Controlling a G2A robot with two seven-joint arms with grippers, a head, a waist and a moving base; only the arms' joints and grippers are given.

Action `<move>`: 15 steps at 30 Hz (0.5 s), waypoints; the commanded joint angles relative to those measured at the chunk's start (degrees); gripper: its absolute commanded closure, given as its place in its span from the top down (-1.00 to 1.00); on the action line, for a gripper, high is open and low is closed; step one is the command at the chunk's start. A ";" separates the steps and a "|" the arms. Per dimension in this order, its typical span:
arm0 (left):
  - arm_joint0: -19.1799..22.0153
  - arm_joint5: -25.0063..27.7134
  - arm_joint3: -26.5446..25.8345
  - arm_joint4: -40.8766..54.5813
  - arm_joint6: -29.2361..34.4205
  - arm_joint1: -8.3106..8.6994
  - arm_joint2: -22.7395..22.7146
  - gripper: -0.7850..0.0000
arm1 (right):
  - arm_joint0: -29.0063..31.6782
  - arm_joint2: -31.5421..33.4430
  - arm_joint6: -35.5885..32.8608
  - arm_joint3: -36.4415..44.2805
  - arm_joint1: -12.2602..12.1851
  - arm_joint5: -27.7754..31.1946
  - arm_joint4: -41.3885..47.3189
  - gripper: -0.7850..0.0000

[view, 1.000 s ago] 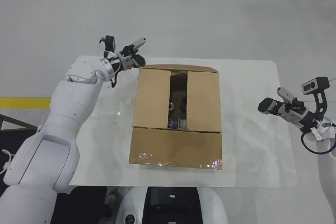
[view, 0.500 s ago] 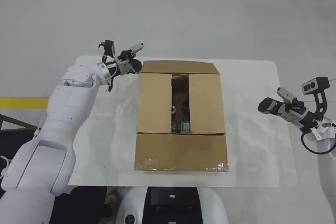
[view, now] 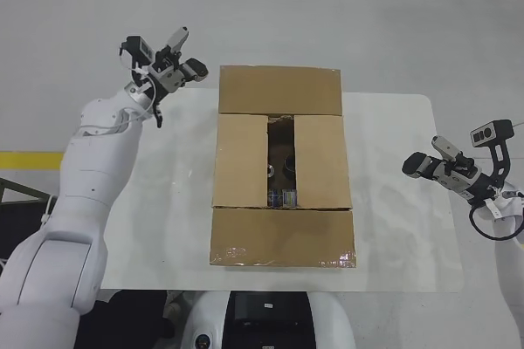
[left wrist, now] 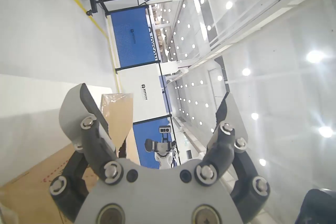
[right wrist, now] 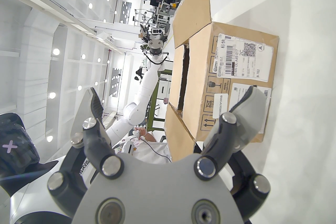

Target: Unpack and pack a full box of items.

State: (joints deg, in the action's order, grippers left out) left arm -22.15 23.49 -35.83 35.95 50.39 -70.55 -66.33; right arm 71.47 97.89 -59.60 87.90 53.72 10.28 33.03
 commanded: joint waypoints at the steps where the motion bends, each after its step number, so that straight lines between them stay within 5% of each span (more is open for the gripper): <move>1: -0.95 -0.53 -0.91 0.52 0.25 0.84 -2.01 1.00 | 0.00 0.00 0.00 0.00 0.00 0.00 0.00 1.00; 15: -11.26 -6.12 -13.40 -3.11 0.34 7.06 -15.64 1.00 | 0.00 0.00 0.00 0.00 0.00 0.00 0.00 1.00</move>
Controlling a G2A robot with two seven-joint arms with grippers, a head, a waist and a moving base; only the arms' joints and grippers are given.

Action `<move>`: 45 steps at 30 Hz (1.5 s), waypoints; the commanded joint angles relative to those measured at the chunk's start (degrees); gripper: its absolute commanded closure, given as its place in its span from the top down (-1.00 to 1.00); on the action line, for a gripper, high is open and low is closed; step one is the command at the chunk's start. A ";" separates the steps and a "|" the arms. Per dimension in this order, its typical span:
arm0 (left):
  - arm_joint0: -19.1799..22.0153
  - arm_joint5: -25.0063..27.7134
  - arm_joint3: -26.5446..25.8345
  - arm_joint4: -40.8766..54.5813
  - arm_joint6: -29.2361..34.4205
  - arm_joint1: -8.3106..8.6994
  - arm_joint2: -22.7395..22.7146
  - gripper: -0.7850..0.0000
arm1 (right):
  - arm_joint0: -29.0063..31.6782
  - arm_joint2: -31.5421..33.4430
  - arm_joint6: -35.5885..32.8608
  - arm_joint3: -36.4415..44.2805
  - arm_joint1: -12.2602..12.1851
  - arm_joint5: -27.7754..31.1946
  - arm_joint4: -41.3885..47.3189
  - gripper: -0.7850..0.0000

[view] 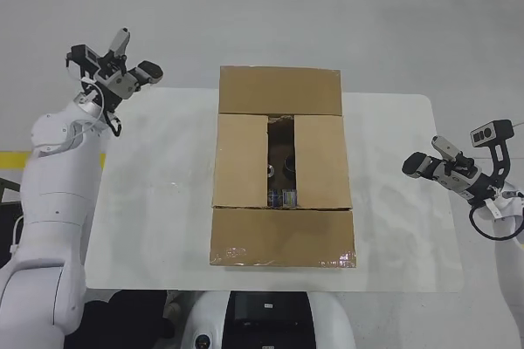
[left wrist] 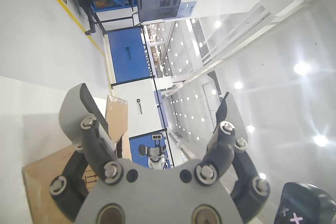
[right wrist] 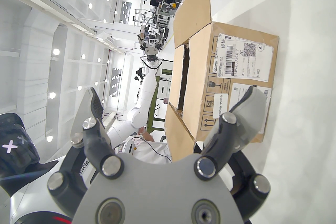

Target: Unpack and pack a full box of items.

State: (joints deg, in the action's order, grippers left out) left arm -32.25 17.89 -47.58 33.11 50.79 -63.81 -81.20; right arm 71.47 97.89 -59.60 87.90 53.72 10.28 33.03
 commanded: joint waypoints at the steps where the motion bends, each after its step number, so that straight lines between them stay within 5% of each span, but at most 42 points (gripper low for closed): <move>1: -2.35 -1.24 -3.38 -0.21 0.00 0.64 -1.65 1.00 | 0.00 0.00 0.00 0.00 0.00 0.00 0.00 1.00; 13: -16.02 -10.72 -19.72 8.16 7.67 3.86 -14.26 1.00 | 0.00 0.00 0.00 0.00 0.00 0.00 0.00 1.00; 23: -24.92 -13.48 -28.79 3.20 5.73 5.92 -22.39 1.00 | 0.00 0.00 0.00 0.00 0.00 0.00 0.00 1.00; 45: -26.00 -13.19 -29.83 3.15 4.93 6.13 -23.40 1.00 | -1.07 -2.00 1.69 4.20 0.09 -3.28 -1.13 1.00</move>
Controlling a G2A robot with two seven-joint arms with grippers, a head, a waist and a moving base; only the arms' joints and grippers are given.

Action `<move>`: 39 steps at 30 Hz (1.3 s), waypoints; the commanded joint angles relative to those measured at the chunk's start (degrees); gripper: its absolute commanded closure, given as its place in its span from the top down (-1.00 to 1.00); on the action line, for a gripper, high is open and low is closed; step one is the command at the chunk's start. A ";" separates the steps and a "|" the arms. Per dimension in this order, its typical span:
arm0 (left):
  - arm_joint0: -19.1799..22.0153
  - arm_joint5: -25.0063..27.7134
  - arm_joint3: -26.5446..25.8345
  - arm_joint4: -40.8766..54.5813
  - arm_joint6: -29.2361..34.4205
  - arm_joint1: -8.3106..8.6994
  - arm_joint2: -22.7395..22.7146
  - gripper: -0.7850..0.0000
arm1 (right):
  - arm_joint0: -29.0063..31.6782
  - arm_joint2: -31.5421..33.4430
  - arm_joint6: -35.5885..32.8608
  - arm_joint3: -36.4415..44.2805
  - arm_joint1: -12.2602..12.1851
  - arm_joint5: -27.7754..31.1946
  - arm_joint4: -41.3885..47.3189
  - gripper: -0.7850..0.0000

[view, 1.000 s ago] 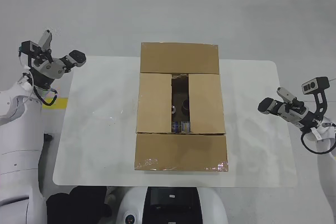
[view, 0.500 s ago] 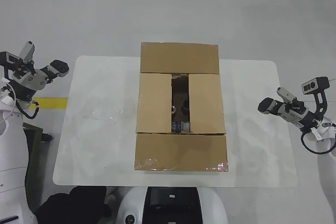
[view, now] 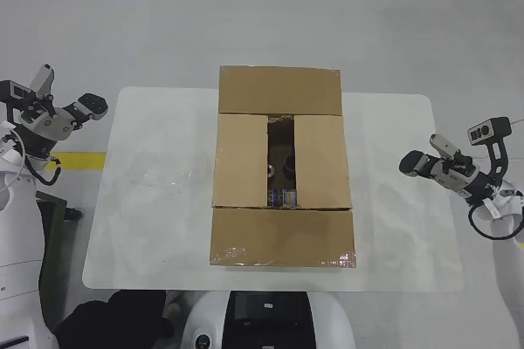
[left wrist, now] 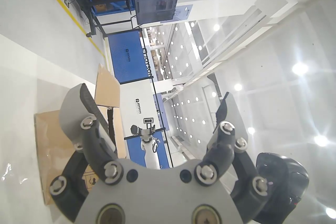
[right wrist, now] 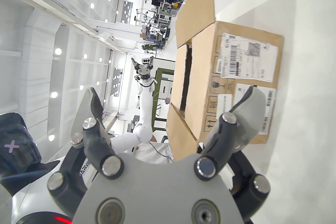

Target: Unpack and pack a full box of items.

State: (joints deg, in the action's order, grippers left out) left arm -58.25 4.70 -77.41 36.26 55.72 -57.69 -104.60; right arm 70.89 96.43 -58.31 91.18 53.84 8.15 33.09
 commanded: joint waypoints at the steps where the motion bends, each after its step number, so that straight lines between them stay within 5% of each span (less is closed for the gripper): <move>1: 0.00 0.00 0.00 0.00 0.00 0.00 0.00 1.00 | -1.14 -1.38 0.74 1.92 0.02 -2.06 -1.48 1.00; 13: 0.00 0.00 0.00 0.00 0.00 0.00 0.00 1.00 | -12.53 -17.80 0.35 4.14 1.89 -8.16 -0.51 1.00; 25: 0.00 0.00 0.00 0.00 0.00 0.00 0.00 1.00 | -16.76 -29.25 3.62 5.43 3.67 -11.50 -5.86 1.00; 39: 0.00 0.00 0.00 0.00 0.00 0.00 0.00 1.00 | -18.62 -32.19 4.38 5.39 4.34 -12.67 -7.31 1.00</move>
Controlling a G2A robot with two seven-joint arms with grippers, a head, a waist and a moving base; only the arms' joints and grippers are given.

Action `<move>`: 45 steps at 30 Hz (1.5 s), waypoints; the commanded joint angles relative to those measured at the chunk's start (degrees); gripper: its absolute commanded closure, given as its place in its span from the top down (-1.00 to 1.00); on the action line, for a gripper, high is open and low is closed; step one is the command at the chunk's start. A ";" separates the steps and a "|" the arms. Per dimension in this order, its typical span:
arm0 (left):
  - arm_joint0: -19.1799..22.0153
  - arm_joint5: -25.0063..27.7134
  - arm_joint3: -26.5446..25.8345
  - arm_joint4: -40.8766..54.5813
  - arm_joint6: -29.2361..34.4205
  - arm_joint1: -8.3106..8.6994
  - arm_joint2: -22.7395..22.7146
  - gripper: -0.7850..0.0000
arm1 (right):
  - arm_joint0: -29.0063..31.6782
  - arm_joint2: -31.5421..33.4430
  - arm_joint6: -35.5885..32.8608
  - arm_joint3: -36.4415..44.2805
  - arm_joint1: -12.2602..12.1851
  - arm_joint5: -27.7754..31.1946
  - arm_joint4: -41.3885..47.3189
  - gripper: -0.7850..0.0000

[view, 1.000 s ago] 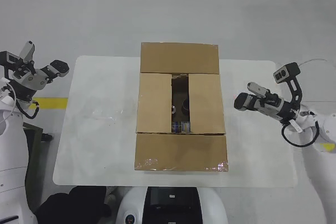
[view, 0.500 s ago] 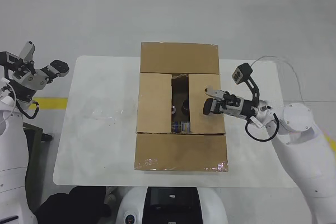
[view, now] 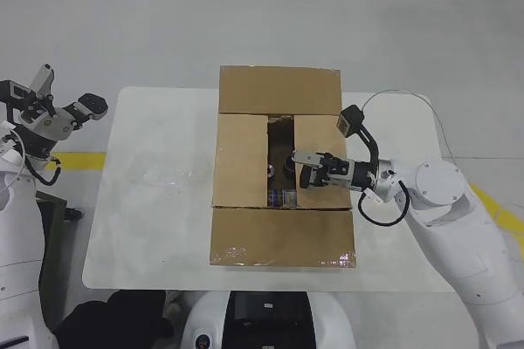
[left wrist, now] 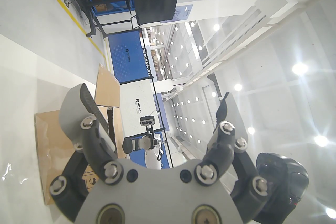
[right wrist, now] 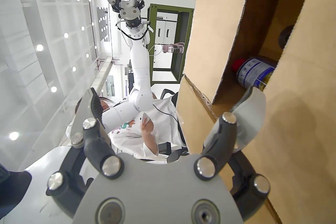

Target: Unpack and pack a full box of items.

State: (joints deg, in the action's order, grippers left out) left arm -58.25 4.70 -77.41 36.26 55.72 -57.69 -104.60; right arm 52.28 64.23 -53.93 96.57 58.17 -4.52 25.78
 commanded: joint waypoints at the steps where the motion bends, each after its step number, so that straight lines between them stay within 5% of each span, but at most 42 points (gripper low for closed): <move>1: 0.00 0.00 0.00 0.00 0.00 0.00 0.00 1.00 | 0.00 0.00 0.00 0.00 0.00 0.00 -0.01 1.00; 13: 0.00 0.00 0.00 0.00 0.00 0.00 0.00 1.00 | -0.08 -0.50 0.85 0.57 0.13 0.40 -0.74 1.00; 31: 0.00 0.00 0.00 0.00 0.00 0.00 0.00 1.00 | -10.49 -14.67 4.08 -10.12 5.27 -2.04 1.80 1.00; 45: 0.00 0.00 0.00 0.00 0.00 0.00 0.00 1.00 | -9.34 -15.55 3.27 -12.40 6.34 -1.72 2.63 1.00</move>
State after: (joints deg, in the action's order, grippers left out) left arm -58.25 4.70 -77.41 36.26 55.72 -57.69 -104.60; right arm 42.67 48.47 -50.80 84.39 64.50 -6.50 28.15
